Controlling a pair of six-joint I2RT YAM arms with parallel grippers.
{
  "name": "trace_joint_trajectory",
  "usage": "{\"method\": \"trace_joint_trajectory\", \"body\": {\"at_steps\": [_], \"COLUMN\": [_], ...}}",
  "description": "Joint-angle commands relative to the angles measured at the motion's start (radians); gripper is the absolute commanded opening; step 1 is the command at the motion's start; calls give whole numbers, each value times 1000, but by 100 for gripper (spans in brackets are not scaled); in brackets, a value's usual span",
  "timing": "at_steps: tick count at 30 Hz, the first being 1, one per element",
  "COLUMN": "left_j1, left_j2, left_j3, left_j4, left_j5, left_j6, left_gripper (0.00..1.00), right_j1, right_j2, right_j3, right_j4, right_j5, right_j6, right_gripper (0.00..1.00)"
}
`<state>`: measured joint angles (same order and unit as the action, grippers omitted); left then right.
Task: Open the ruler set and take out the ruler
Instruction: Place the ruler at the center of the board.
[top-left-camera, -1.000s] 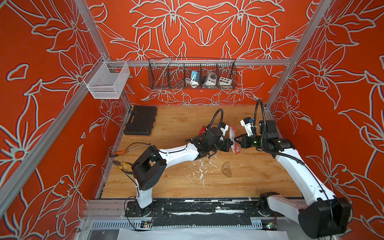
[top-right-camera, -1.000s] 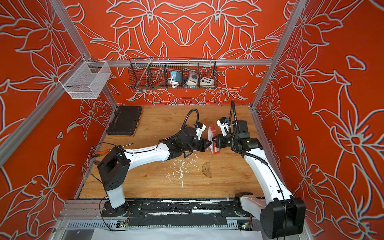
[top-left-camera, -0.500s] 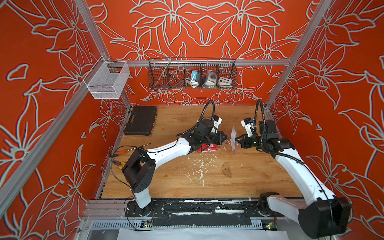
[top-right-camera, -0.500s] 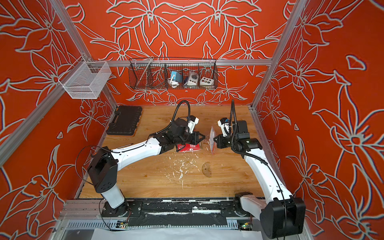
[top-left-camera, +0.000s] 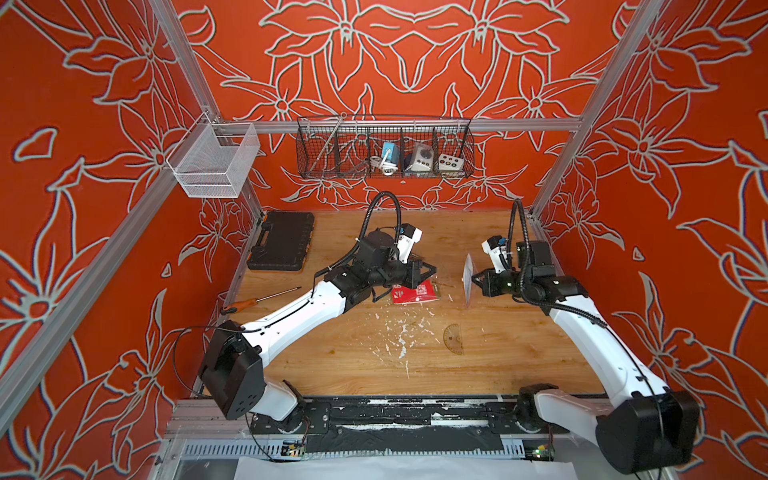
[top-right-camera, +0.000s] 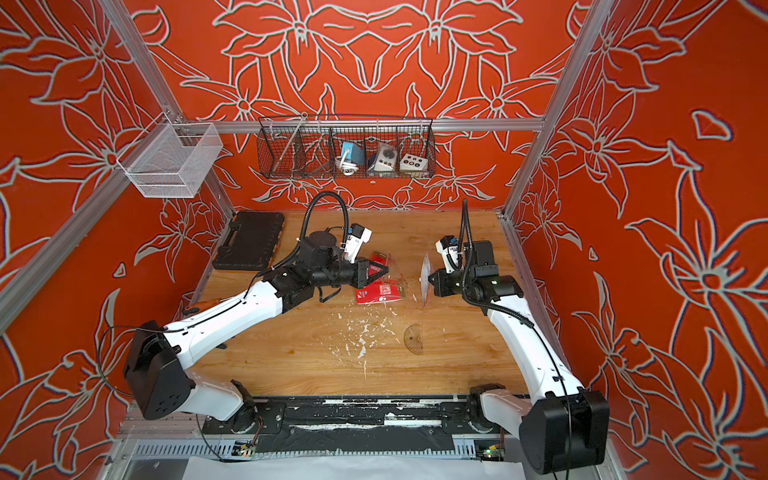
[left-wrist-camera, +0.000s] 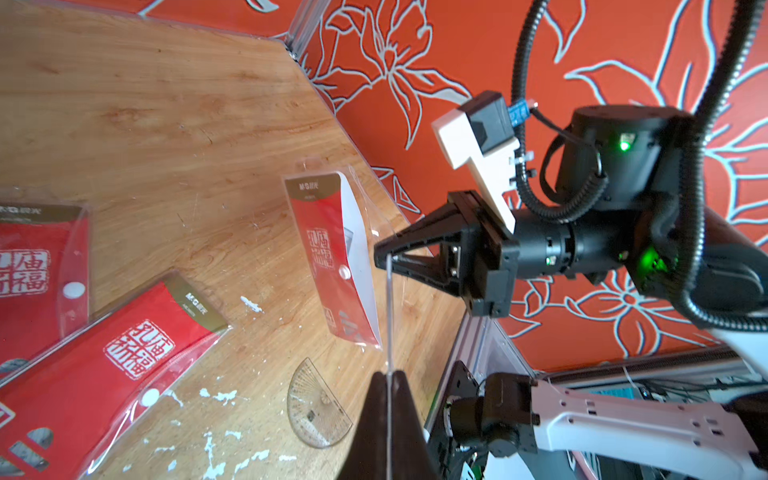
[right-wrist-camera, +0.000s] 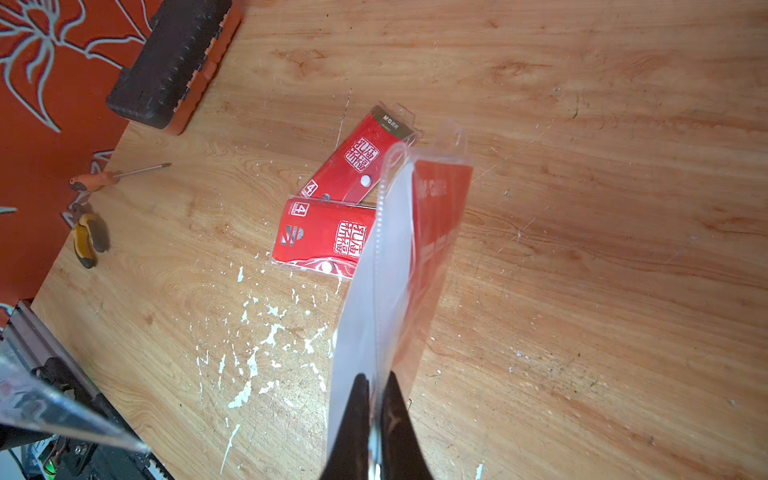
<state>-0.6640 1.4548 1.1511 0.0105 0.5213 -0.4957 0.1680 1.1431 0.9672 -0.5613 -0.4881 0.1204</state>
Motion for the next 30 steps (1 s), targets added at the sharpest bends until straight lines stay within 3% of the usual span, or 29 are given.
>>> {"method": "trace_joint_trajectory", "body": {"at_steps": [1, 5, 12, 30], "left_j1": [18, 17, 18, 13], "left_j2": [13, 45, 138, 300], "left_j3": [-51, -147, -227, -331], "left_j4": [-36, -9, -41, 169], "left_j5": [147, 276, 300, 234], "left_j6": [77, 131, 231, 113], "left_gripper": [0, 0, 0, 0], "right_j1": [-3, -3, -2, -4], "right_j2": [-9, -18, -22, -19], "right_j3": [19, 21, 15, 8], "right_j4": [-18, -26, -28, -31], "right_j5": [17, 26, 26, 36], "right_j6": [-22, -23, -21, -25], "right_gripper": [0, 0, 0, 0]}}
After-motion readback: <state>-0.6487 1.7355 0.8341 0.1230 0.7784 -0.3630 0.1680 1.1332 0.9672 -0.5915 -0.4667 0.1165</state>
